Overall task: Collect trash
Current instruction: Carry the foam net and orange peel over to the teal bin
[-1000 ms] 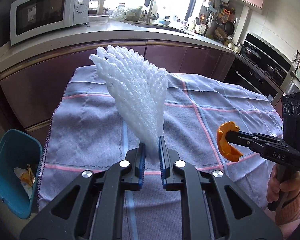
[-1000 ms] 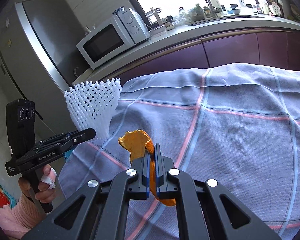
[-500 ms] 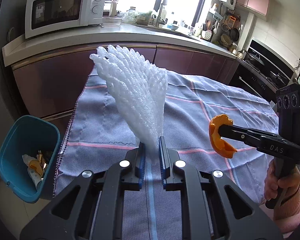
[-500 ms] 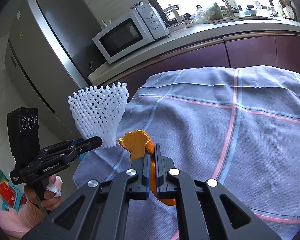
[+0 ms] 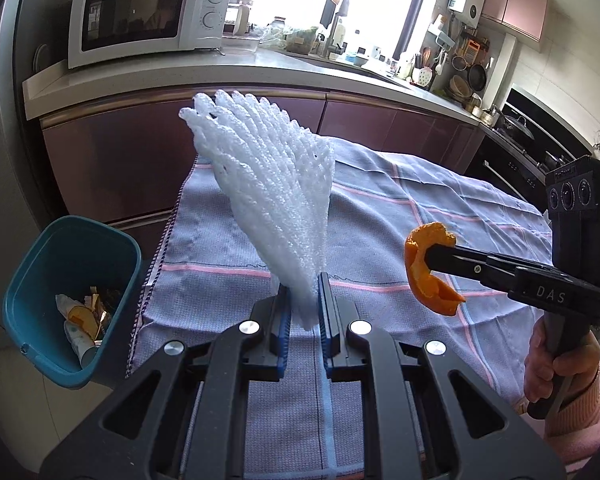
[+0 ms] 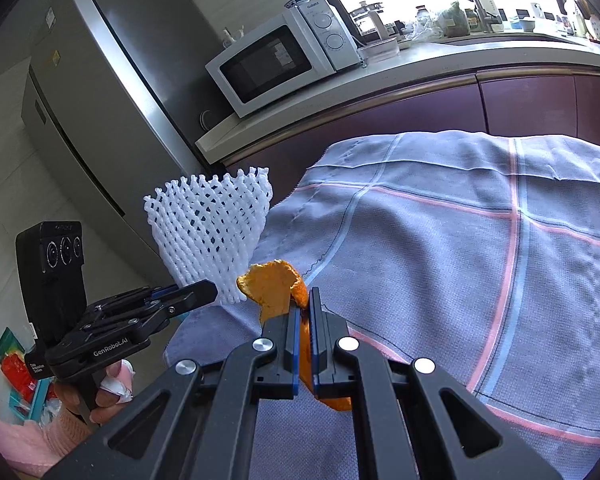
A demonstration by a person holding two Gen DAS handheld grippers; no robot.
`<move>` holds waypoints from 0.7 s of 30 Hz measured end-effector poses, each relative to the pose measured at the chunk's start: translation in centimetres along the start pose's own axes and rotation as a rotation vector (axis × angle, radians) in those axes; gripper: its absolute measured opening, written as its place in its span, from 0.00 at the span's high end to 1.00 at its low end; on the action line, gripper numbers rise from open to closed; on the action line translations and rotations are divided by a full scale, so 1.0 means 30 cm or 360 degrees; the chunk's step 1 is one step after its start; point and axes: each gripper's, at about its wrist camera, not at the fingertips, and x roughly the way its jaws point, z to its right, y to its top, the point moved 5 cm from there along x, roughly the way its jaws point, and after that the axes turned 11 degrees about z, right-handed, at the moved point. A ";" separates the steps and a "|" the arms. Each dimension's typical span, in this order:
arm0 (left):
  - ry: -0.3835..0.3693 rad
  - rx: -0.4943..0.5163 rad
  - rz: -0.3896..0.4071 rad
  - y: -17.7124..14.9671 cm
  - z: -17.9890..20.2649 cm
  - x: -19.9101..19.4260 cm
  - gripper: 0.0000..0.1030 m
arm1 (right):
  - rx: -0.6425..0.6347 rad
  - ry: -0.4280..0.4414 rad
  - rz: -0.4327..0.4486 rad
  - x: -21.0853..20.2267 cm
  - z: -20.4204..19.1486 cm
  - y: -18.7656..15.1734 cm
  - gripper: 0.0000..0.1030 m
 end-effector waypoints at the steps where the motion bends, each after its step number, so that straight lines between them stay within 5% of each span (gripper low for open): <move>1: 0.0002 -0.0001 0.0000 -0.003 -0.004 -0.005 0.87 | -0.0001 0.0006 -0.0003 0.005 -0.008 -0.002 0.97; 21: 0.0069 -0.0018 0.0061 0.001 -0.054 -0.097 0.87 | -0.0029 0.0076 -0.0040 0.062 -0.100 -0.024 0.97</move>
